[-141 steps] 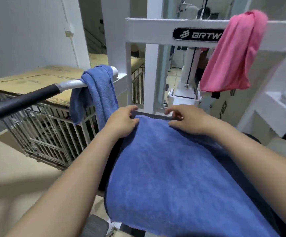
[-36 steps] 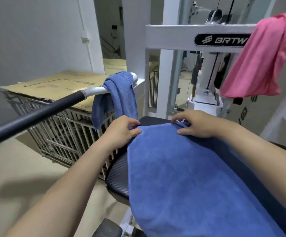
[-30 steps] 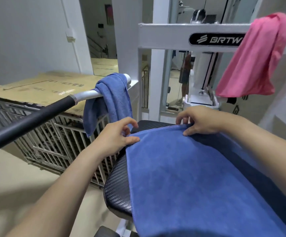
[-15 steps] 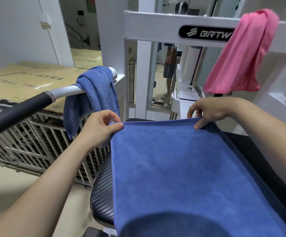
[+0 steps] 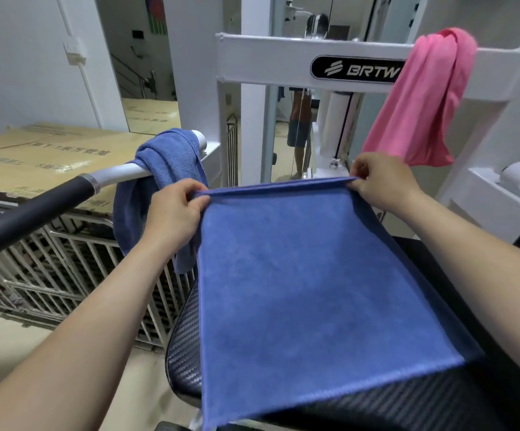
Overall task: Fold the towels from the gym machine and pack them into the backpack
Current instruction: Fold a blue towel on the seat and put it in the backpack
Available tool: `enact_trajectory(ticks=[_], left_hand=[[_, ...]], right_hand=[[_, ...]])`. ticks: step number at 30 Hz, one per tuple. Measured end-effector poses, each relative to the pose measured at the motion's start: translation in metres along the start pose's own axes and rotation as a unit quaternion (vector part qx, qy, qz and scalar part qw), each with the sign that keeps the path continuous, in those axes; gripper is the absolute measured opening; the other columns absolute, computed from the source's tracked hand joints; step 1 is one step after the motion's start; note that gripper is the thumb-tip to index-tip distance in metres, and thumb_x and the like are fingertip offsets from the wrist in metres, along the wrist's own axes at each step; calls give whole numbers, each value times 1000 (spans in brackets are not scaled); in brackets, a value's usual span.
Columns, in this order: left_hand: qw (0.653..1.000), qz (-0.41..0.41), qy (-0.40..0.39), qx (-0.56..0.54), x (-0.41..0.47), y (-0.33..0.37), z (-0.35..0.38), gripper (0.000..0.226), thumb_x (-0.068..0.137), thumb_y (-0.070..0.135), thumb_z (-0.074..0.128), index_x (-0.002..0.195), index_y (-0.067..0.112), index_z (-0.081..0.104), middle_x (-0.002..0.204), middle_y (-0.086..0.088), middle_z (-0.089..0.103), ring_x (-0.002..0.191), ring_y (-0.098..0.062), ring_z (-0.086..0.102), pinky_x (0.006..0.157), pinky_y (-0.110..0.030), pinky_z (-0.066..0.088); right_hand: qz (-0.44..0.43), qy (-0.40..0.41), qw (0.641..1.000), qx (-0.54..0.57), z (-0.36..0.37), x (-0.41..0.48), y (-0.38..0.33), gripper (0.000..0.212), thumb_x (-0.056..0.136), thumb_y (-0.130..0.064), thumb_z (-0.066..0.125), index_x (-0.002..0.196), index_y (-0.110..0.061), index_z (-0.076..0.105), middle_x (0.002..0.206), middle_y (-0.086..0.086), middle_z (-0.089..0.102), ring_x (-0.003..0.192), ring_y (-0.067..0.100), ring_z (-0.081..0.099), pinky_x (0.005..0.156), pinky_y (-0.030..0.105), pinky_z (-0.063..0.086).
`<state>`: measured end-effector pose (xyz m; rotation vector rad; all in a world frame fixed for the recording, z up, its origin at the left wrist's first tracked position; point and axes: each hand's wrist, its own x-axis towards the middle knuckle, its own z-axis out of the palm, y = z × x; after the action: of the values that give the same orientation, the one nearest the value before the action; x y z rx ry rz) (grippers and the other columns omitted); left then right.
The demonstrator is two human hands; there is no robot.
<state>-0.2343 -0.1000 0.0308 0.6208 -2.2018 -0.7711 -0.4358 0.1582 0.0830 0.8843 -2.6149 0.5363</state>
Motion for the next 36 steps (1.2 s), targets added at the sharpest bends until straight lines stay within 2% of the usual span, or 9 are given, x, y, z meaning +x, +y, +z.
enact_trajectory(ticks=[3, 6, 9, 13, 19, 23, 29, 33, 36], left_hand=[[998, 36, 49, -31, -2, 16, -10, 12, 90, 13, 60, 90, 24, 65, 86, 2, 69, 79, -18, 64, 76, -32, 51], [988, 9, 52, -146, -26, 28, -24, 32, 86, -1, 54, 77, 30, 60, 74, 7, 66, 60, -16, 68, 63, -33, 57], [979, 8, 38, -198, -76, 32, -35, 27, 75, -1, 58, 74, 26, 64, 71, 11, 66, 67, -14, 63, 71, -33, 56], [979, -10, 7, -205, -146, 35, -42, 33, 72, -8, 61, 71, 25, 67, 68, 12, 66, 59, -1, 52, 59, -14, 44], [985, 14, 3, -171, -203, 40, -46, 31, 61, 4, 50, 70, 29, 66, 84, 1, 67, 76, -9, 59, 69, -15, 45], [990, 25, 28, -136, -227, 50, -47, 37, 61, -1, 50, 69, 31, 66, 86, 5, 67, 80, -5, 61, 71, -18, 48], [996, 17, 38, -77, -249, 57, -47, 36, 61, 1, 52, 69, 31, 70, 86, 6, 72, 85, 1, 64, 80, -11, 47], [1000, 8, 21, 8, -252, 57, -52, 32, 65, 3, 57, 73, 30, 73, 94, 19, 70, 95, -3, 64, 91, -23, 48], [996, -6, -10, 88, -248, 64, -60, 39, 68, -8, 58, 72, 27, 75, 95, 21, 69, 101, -5, 57, 94, -30, 44]], right_hand=[[22, 81, 996, 42, -21, -16, -5, 11, 83, -16, 64, 92, -20, 71, 91, 3, 70, 91, 28, 63, 81, 40, 50], [41, 87, 982, 163, -38, -49, -4, 16, 78, -5, 66, 80, -20, 71, 77, 4, 68, 78, 24, 66, 77, 39, 55], [39, 41, 969, 242, -51, -106, 7, 18, 76, 3, 69, 77, -15, 69, 74, 2, 67, 65, 3, 59, 70, 14, 51], [44, -4, 965, 257, -55, -175, 29, 28, 71, 7, 70, 75, -20, 69, 78, -2, 67, 66, 3, 56, 64, 6, 42], [-79, 11, 974, 212, -42, -217, 55, 40, 65, 13, 69, 74, -26, 66, 83, -5, 63, 80, 12, 59, 74, 20, 46], [-109, 25, 975, 193, -39, -228, 65, 35, 66, 14, 66, 78, -19, 68, 82, -5, 58, 81, 2, 55, 72, 6, 38], [-145, 6, 978, 150, -41, -245, 70, 28, 71, 6, 66, 85, -18, 70, 87, -6, 58, 72, 15, 57, 70, 31, 50], [-154, -17, 983, 99, -47, -252, 67, 25, 72, -2, 64, 88, -20, 70, 89, -5, 62, 78, 21, 62, 67, 39, 53], [-134, -41, 988, 65, -65, -250, 65, 33, 74, -14, 63, 104, -27, 66, 96, -7, 65, 94, 21, 62, 79, 39, 52]])
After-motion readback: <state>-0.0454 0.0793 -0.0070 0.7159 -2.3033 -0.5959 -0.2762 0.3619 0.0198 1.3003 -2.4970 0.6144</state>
